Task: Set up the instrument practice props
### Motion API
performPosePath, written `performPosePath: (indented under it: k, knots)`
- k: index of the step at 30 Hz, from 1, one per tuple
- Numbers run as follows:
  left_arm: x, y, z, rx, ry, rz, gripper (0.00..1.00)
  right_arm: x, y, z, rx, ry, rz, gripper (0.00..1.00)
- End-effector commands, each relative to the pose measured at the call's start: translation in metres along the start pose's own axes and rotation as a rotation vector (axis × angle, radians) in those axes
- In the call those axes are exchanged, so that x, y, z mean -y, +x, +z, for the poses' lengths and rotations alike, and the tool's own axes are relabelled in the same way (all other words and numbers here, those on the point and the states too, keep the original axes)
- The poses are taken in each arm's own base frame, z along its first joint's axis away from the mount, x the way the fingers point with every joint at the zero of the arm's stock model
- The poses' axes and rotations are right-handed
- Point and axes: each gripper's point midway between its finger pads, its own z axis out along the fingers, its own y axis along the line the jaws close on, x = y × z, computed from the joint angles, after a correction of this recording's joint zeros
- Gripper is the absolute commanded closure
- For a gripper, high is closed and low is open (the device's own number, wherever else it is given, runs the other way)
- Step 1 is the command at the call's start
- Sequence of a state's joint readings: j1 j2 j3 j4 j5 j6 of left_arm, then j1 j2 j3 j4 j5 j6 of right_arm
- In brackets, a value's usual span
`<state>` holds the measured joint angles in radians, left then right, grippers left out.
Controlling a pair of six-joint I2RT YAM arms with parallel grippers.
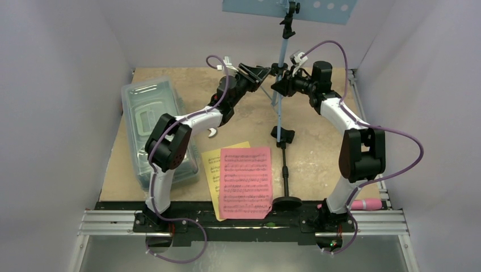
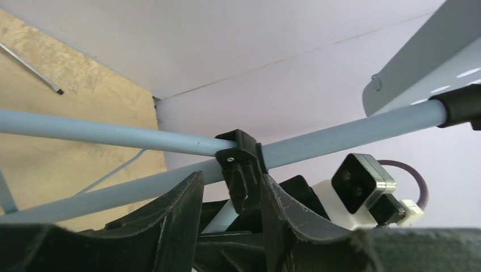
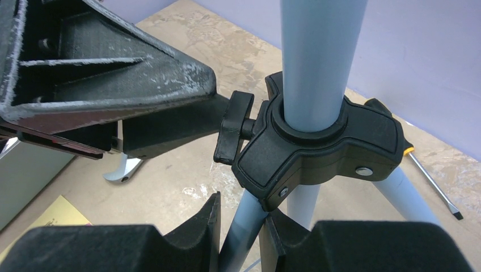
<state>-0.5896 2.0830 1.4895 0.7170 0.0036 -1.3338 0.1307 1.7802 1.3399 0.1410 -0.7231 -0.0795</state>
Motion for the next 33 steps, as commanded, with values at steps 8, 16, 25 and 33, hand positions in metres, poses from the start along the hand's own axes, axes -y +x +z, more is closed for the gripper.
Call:
performPosePath:
  k: [8,16,25,33]
  knots:
    - [0.015,0.01,0.004,-0.006,0.136,0.023,0.6,0.014,0.05,0.01,-0.121,0.014,-0.129,1.0]
    - [0.017,0.017,0.011,-0.018,0.164,0.03,0.69,0.014,0.051,0.01,-0.124,0.014,-0.129,1.0]
    - [0.015,0.03,0.013,-0.038,0.181,0.049,0.73,0.015,0.053,0.011,-0.13,0.016,-0.127,1.0]
    - [0.02,0.012,0.016,0.023,0.125,0.474,0.99,0.015,0.053,0.011,-0.131,0.014,-0.128,1.0]
